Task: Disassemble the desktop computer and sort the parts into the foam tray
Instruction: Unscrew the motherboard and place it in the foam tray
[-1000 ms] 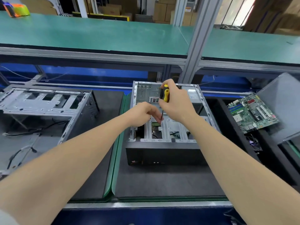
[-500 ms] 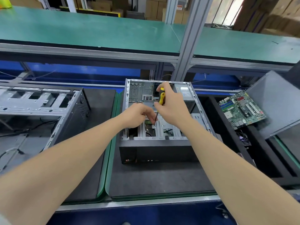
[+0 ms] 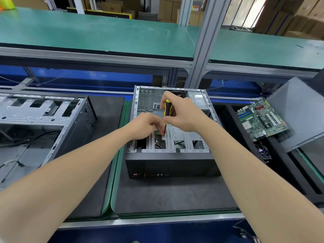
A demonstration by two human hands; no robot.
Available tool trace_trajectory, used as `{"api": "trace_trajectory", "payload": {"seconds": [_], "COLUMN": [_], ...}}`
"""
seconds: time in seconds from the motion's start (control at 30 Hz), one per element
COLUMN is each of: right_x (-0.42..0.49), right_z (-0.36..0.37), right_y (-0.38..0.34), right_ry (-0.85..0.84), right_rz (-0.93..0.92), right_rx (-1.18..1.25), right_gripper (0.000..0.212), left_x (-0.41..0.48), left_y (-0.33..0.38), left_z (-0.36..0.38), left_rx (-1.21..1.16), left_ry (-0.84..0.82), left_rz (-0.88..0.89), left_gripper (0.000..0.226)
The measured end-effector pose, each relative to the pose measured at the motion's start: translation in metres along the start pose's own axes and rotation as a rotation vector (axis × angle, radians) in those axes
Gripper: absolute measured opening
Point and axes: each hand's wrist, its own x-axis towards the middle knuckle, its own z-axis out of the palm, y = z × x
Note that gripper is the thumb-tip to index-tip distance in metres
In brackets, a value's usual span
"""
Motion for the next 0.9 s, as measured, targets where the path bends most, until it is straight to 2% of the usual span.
{"api": "trace_trajectory", "payload": {"seconds": [0.13, 0.23, 0.33, 0.4, 0.47, 0.57, 0.63, 0.7, 0.8, 0.9], "right_x": [0.004, 0.010, 0.017, 0.023, 0.027, 0.029, 0.030, 0.031, 0.034, 0.038], "right_z": [-0.005, 0.001, 0.003, -0.001, -0.007, -0.009, -0.010, -0.011, -0.012, -0.017], "right_y": [-0.012, -0.028, -0.038, -0.042, -0.043, -0.040, -0.035, -0.032, -0.028, -0.029], "right_ry": [0.000, 0.065, 0.074, 0.019, -0.068, -0.157, -0.165, -0.183, -0.213, -0.242], "right_rz": [0.075, 0.169, 0.277, 0.351, 0.395, 0.431, 0.425, 0.404, 0.335, 0.245], "right_rx": [-0.114, -0.338, -0.447, -0.456, -0.437, -0.330, -0.284, -0.281, -0.348, -0.393], "right_gripper": [0.018, 0.031, 0.031, 0.033, 0.031, 0.022, 0.021, 0.021, 0.029, 0.031], "left_x": [0.004, 0.012, 0.032, 0.046, 0.054, 0.064, 0.070, 0.071, 0.071, 0.069], "left_y": [0.000, -0.001, 0.002, 0.003, 0.008, 0.010, 0.012, 0.013, 0.008, 0.009], "left_z": [0.000, 0.002, 0.004, 0.006, 0.007, 0.007, 0.007, 0.007, 0.009, 0.010], "left_rx": [0.004, 0.023, 0.089, 0.167, 0.292, 0.426, 0.479, 0.503, 0.504, 0.507], "left_ry": [0.017, 0.116, 0.168, 0.083, -0.077, -0.271, -0.354, -0.353, -0.296, -0.267], "left_rz": [-0.030, 0.017, 0.031, -0.049, -0.168, -0.216, -0.212, -0.212, -0.218, -0.253], "left_gripper": [0.058, 0.056, 0.023, 0.024, 0.020, 0.045, 0.029, 0.018, 0.025, 0.021]}}
